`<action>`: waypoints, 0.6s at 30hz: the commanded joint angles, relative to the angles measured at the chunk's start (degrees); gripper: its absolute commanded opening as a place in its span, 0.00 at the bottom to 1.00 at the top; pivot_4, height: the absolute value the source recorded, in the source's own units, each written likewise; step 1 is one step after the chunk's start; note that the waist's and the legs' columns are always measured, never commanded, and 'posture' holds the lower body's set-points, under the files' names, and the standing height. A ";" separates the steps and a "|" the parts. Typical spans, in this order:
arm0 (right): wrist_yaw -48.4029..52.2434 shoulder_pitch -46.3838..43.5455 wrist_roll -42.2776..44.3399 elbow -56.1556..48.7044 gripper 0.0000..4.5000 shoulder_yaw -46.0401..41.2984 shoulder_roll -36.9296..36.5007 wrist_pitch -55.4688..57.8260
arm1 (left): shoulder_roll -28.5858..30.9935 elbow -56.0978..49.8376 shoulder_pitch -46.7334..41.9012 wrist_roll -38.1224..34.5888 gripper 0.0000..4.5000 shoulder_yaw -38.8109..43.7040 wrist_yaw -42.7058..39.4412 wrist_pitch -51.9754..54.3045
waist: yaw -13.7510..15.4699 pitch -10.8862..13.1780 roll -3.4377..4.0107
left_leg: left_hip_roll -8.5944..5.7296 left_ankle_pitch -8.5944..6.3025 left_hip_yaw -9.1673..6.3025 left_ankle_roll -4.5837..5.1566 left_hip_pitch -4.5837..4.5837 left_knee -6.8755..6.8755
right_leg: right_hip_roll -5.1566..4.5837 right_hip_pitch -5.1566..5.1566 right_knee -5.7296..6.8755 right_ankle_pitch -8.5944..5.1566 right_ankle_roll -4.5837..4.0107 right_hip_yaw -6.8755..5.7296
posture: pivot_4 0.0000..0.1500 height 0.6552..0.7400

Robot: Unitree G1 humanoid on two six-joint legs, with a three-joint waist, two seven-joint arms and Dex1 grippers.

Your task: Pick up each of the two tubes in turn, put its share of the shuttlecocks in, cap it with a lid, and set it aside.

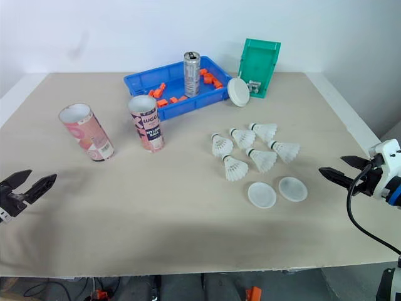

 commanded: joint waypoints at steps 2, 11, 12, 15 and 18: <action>0.29 0.03 0.72 -2.13 1.00 -1.61 -0.93 -1.10 | 0.70 -0.33 -2.93 -0.02 0.99 1.08 0.83 -1.16 | 0.02 0.00 0.00 | -0.01 0.00 0.00 0.00 0.04 0.00 | 0.00 0.05 0.00 0.00 0.00 0.01 | 1.00 1.00; -0.31 0.14 1.11 -2.53 1.00 -1.78 0.45 -1.87 | 1.03 -0.49 -5.04 0.37 0.99 0.73 1.01 -0.28 | -0.45 0.00 0.00 | -0.02 -0.01 0.06 0.05 0.11 -0.02 | 0.00 0.11 0.00 0.00 0.02 0.08 | 1.00 1.00; -0.33 0.22 1.14 -2.59 1.00 -1.78 0.60 -1.95 | 1.02 -0.57 -5.06 0.23 0.99 0.88 0.91 -0.26 | -0.46 0.00 -0.01 | -0.02 -0.01 0.05 0.05 0.11 -0.02 | 0.01 0.11 0.00 0.00 0.02 0.08 | 1.00 1.00; -0.37 0.15 1.16 -2.62 1.00 -1.77 0.84 -2.04 | 0.96 -0.86 -4.90 -0.04 0.99 1.27 0.60 -0.40 | -0.46 0.00 -0.01 | -0.02 -0.02 0.06 0.05 0.11 -0.01 | 0.00 0.11 0.00 0.00 0.03 0.09 | 1.00 1.00; -0.35 0.00 1.15 -2.56 1.00 -1.81 0.91 -2.18 | 0.95 -0.83 -4.74 0.52 0.99 1.26 0.34 -1.29 | -0.46 0.00 -0.01 | -0.02 -0.01 0.06 0.05 0.12 0.00 | 0.00 0.11 0.00 0.01 0.03 0.09 | 1.00 1.00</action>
